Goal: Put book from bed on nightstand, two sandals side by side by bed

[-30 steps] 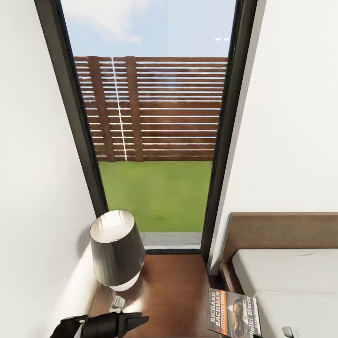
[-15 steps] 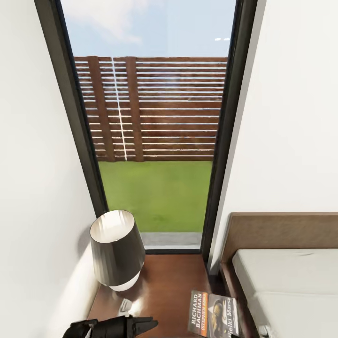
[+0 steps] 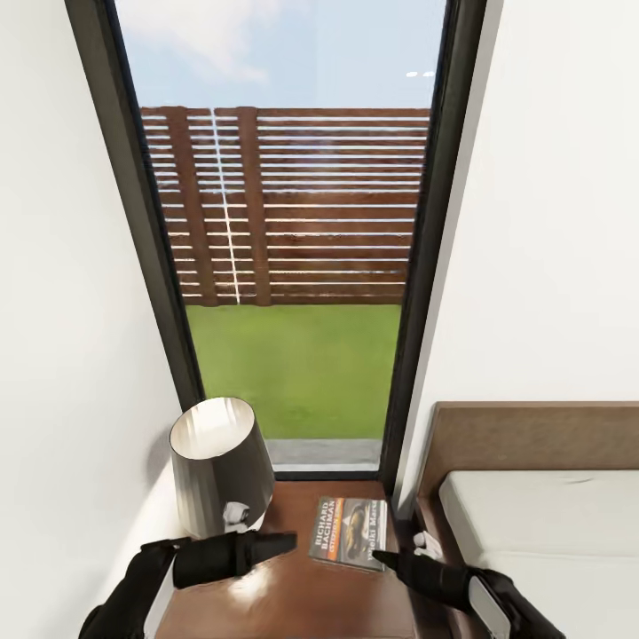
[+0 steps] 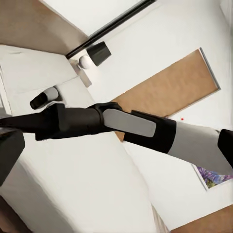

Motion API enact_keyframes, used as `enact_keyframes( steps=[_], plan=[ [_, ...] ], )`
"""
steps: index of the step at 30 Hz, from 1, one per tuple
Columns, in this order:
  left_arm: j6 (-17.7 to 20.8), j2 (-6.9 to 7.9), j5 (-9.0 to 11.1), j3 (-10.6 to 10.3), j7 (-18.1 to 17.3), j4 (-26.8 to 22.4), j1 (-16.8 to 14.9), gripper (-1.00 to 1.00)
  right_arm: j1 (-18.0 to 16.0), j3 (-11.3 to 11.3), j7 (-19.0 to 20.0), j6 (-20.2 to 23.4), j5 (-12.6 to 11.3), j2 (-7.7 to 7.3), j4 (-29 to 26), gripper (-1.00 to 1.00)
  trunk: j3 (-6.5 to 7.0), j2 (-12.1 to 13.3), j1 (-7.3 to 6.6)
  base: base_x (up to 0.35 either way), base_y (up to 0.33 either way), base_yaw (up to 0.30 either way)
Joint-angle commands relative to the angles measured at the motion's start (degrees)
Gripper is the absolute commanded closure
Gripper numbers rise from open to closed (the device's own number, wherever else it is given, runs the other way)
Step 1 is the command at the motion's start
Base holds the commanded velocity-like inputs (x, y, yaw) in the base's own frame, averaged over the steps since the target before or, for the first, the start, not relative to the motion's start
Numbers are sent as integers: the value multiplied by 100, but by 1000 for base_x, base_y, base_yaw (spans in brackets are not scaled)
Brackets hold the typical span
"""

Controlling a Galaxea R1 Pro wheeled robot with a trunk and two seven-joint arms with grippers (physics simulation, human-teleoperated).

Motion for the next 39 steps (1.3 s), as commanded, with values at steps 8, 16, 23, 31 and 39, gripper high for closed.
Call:
enact_keyframes(
  steps=[8, 16, 23, 31, 39],
  plan=[
    [178, -7, -10, 26, -7, -144, -4, -100, -11, 26, -188, 63, -919, 105, -70, 100, -10, -8, 2, 0, 0, 0],
    [183, -23, 2, 15, 24, -139, 1, -100, -11, 12, -253, 80, -1140, 138, -62, 100, -10, -8, 2, 0, 0, 0],
    [183, -25, 9, 16, 26, -139, 4, -100, -11, 8, -267, 541, -1601, 144, -48, 100, -10, -8, 2, 0, 0, 0],
    [183, -84, 8, 19, 93, -93, 4, -100, -11, 8, -403, 998, -1638, 178, -47, 100, -28, -48, 24, 0, 0, 0],
    [185, -103, 8, 20, 197, -87, 4, -100, -11, 14, -411, 1160, -1635, 209, -47, 100, -171, -369, 199, 0, 0, 0]
  ],
)
